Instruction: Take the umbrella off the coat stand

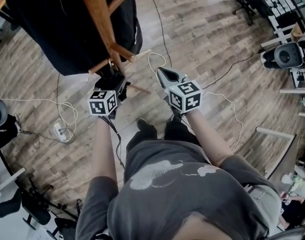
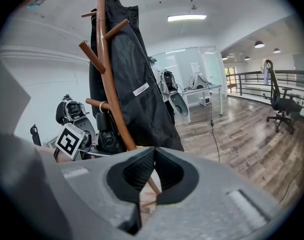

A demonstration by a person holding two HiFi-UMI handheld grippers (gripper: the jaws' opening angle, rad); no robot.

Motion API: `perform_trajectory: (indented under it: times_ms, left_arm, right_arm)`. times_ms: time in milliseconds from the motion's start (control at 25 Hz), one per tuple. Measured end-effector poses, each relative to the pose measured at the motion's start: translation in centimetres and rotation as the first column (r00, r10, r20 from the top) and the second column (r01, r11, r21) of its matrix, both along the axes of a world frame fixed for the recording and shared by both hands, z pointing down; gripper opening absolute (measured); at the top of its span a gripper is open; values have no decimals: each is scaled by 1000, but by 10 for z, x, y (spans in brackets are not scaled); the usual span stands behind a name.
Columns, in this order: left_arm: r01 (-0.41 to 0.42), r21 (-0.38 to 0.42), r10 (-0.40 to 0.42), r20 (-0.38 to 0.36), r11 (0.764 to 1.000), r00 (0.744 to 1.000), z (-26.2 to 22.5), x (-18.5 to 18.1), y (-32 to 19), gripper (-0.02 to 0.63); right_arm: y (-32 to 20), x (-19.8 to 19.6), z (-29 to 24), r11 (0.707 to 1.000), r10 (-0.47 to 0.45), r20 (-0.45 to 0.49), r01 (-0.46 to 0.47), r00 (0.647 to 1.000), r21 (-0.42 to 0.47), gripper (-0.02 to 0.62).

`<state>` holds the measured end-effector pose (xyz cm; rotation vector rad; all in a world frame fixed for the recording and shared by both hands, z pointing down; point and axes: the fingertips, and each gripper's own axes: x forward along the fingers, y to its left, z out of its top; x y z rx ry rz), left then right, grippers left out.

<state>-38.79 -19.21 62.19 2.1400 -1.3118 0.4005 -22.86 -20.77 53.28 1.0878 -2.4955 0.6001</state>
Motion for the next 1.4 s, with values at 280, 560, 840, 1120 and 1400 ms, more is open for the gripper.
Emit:
perform_trajectory:
  times_ms: [280, 560, 840, 1120, 1400]
  left_arm:
    - [32, 24, -32, -29, 999, 999, -14, -4, 4, 279]
    - [57, 15, -57, -27, 998, 998, -20, -7, 12, 279]
    - [111, 18, -111, -14, 994, 994, -28, -15, 18, 279]
    - [154, 23, -154, 8, 988, 988, -37, -29, 30, 279]
    - [204, 32, -205, 32, 979, 978, -48, -43, 45, 279]
  right_arm:
    - [3, -3, -8, 1000, -13, 6, 13, 1000, 16, -2]
    - [7, -1, -19, 999, -41, 6, 41, 999, 26, -2]
    - [8, -6, -23, 995, -96, 10, 96, 995, 27, -2]
    - [11, -20, -28, 989, -144, 31, 143, 989, 31, -2]
    - [11, -37, -33, 978, -208, 42, 206, 977, 38, -2]
